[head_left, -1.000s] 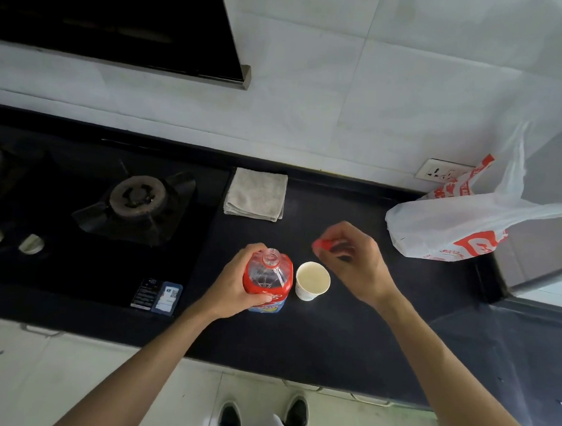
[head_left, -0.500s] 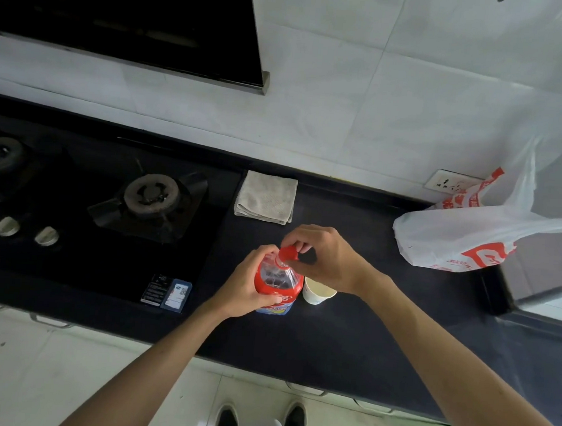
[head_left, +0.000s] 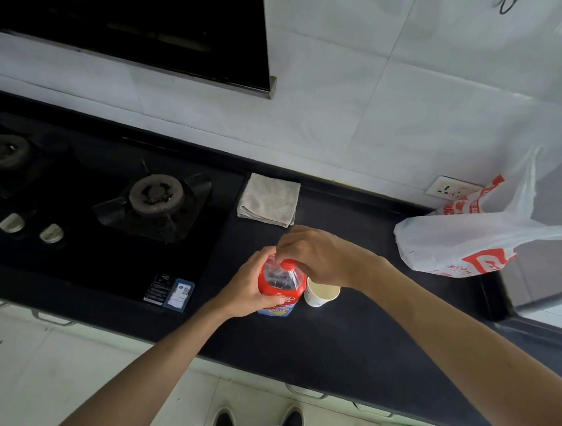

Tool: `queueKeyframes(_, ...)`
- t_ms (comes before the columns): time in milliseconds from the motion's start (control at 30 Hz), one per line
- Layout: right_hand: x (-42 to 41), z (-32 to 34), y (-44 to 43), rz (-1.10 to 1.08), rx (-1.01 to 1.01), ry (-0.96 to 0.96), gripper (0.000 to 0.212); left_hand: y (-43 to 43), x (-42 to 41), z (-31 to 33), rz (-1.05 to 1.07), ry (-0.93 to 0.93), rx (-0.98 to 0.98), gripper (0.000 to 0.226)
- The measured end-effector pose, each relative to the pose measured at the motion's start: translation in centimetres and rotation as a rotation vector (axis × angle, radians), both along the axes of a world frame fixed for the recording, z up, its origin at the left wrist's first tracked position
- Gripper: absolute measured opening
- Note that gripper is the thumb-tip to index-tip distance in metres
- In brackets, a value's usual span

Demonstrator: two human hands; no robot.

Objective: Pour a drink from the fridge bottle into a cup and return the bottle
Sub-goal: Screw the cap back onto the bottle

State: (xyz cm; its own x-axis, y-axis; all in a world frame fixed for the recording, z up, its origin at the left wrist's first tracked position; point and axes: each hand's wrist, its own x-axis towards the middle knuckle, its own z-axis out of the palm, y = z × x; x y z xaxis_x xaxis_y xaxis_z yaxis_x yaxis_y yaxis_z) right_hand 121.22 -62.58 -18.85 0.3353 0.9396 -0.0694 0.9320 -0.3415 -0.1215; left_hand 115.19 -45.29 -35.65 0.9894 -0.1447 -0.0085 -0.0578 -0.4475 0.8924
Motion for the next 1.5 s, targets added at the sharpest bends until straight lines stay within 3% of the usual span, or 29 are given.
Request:
queueKeyframes(200, -0.1, -0.2, 0.6, -0.208, -0.044, -0.065, 0.037, -0.2, -0.2, 0.6, -0.001, -0.027, -0.007, 0.088)
queueKeyframes(367, 0.0, -0.1, 2.0, -0.355, -0.198, -0.181, 0.068, -0.2, -0.3, 0.5, 0.002, -0.015, -0.012, 0.09)
queueKeyframes(433, 0.3, -0.1, 1.7, -0.362, -0.17, -0.172, 0.076, -0.3, -0.3, 0.6, 0.004, -0.001, -0.015, 0.089)
queueKeyframes(567, 0.8, 0.2, 0.0, -0.117, -0.068, -0.014, 0.045, -0.3, -0.4, 0.9, -0.001, -0.009, -0.017, 0.089)
queueKeyframes(633, 1.1, 0.3, -0.7, -0.038, -0.095, 0.015, 0.044, -0.3, -0.3, 0.9, -0.004, -0.006, -0.025, 0.093)
queueKeyframes(967, 0.4, -0.5, -0.5, -0.081, -0.048, -0.118, 0.031, -0.3, -0.4, 0.9, 0.004, -0.012, -0.012, 0.092)
queueKeyframes(1067, -0.3, -1.1, 0.0, -0.116, -0.043, -0.215, 0.033, -0.4, -0.6, 1.1, 0.011, -0.029, -0.008, 0.093)
queueKeyframes(1267, -0.8, -1.7, 2.2, -0.393, -0.196, -0.254, 0.061, -0.2, -0.4, 0.9, 0.013, -0.012, -0.028, 0.087)
queueKeyframes(1500, 0.1, -1.8, -0.4, 0.035, -0.084, -0.147, 0.044, -0.3, -0.4, 0.7, 0.016, -0.005, -0.032, 0.088)
